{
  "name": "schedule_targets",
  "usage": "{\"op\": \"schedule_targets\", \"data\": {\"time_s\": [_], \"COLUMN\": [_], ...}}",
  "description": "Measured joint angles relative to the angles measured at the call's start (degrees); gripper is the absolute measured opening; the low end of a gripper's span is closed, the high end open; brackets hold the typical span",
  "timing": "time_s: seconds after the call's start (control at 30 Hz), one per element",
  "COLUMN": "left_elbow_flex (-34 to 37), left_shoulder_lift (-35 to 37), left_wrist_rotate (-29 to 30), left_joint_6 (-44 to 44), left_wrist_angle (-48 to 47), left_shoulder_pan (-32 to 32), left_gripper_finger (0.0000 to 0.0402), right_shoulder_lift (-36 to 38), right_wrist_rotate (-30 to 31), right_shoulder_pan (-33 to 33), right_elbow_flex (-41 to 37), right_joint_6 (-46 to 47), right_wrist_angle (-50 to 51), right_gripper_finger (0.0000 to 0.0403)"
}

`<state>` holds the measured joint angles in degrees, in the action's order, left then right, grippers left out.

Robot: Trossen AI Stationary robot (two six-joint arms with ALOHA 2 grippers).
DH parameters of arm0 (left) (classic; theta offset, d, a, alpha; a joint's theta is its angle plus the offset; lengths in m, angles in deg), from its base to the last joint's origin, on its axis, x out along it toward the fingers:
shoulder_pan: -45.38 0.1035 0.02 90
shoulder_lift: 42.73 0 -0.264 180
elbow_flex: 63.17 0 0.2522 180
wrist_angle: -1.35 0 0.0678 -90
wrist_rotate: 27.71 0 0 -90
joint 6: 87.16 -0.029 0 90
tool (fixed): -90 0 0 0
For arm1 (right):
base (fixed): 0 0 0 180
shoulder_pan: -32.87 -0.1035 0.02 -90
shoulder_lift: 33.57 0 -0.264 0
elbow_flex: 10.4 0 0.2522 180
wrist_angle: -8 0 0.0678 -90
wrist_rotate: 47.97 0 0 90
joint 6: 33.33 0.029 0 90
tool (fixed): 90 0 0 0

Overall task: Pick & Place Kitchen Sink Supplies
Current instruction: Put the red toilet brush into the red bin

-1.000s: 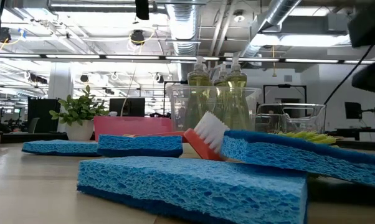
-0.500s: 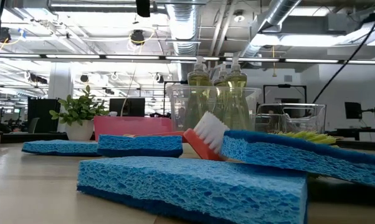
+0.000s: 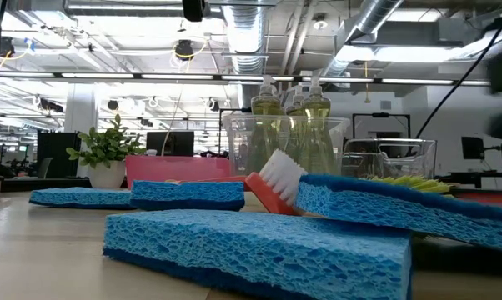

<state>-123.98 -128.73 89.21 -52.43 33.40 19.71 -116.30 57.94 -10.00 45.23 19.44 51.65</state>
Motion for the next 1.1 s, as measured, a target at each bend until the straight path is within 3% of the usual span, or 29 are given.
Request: {"op": "schedule_targets", "data": {"time_s": [0.1, 0.4, 0.67, 0.8, 1.1], "left_elbow_flex": [0.00, 0.00, 0.00, 0.00, 0.00], "left_shoulder_lift": [0.00, 0.00, 0.00, 0.00, 0.00], "left_wrist_rotate": [-1.84, -2.25, -2.08, -2.14, -2.14], "left_joint_6": [0.00, 0.01, -0.46, -2.70, -7.70], "left_wrist_angle": [-0.01, -0.49, -0.50, -0.87, -2.43], "left_shoulder_pan": [0.02, 0.51, 1.79, 1.73, 1.75], "left_gripper_finger": [0.0012, 0.0012, 0.0016, 0.0042, 0.0142], "right_shoulder_lift": [1.89, 6.34, 6.94, 6.94, 6.94], "right_wrist_rotate": [4.11, 8.92, 9.72, 9.63, 9.11], "right_shoulder_pan": [1.51, 6.66, 9.04, 9.58, 10.36], "right_elbow_flex": [0.60, 6.77, 12.57, 13.50, 13.61], "right_joint_6": [-1.18, -12.22, -22.03, -25.02, -26.39], "right_wrist_angle": [0.03, -5.57, -9.93, -13.65, -15.63], "right_gripper_finger": [0.0017, 0.0014, 0.0009, 0.0019, 0.0009]}}
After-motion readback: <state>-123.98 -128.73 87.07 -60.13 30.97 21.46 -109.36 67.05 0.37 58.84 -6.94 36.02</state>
